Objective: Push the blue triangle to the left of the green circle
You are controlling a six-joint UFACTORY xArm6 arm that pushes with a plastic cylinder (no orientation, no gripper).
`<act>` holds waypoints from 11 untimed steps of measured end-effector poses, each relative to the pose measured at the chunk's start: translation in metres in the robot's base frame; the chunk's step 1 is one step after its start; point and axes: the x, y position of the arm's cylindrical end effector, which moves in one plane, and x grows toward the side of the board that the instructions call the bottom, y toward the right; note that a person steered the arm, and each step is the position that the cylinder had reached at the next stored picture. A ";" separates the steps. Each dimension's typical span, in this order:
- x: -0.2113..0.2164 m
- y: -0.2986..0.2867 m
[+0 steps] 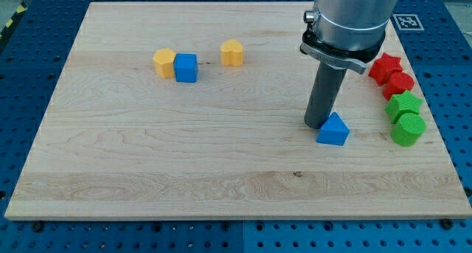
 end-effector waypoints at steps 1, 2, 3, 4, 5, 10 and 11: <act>0.013 0.017; 0.017 0.015; 0.024 -0.004; 0.032 0.011; 0.034 0.019; 0.042 0.022; 0.060 0.020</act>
